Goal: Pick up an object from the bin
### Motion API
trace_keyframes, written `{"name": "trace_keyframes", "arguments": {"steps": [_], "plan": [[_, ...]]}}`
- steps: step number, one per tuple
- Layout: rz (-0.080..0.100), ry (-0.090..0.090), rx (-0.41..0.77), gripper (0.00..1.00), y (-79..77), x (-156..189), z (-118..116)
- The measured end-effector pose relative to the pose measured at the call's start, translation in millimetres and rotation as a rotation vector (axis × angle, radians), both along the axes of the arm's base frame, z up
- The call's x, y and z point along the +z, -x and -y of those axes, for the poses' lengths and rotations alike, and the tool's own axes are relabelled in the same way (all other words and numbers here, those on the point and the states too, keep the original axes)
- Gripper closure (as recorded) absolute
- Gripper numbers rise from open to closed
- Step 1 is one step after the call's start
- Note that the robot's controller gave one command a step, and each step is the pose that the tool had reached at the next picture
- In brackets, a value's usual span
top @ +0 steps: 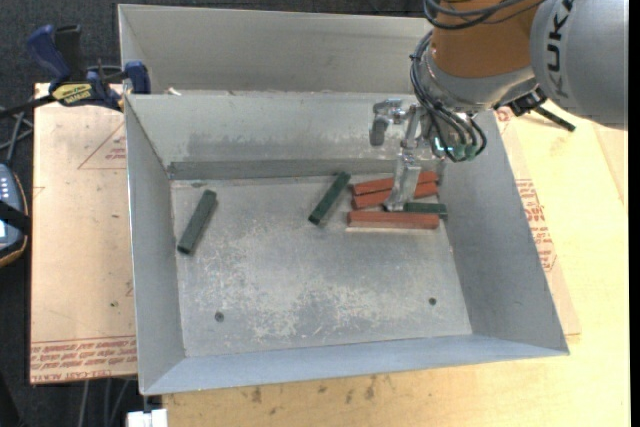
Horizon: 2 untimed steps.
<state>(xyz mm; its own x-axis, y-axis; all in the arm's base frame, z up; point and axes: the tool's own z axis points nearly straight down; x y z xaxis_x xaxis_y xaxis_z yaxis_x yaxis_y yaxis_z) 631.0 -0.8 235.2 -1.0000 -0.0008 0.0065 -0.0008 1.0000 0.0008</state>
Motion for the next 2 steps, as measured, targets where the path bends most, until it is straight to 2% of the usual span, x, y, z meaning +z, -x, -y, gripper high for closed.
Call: {"name": "trace_keyframes", "arguments": {"steps": [1, 2], "plan": [[0.008, 0.0, 0.0, 0.0, -1.5, 4, 0], [0.012, 0.0, -0.05, 0.0, 2.3, -63, 30]]}}
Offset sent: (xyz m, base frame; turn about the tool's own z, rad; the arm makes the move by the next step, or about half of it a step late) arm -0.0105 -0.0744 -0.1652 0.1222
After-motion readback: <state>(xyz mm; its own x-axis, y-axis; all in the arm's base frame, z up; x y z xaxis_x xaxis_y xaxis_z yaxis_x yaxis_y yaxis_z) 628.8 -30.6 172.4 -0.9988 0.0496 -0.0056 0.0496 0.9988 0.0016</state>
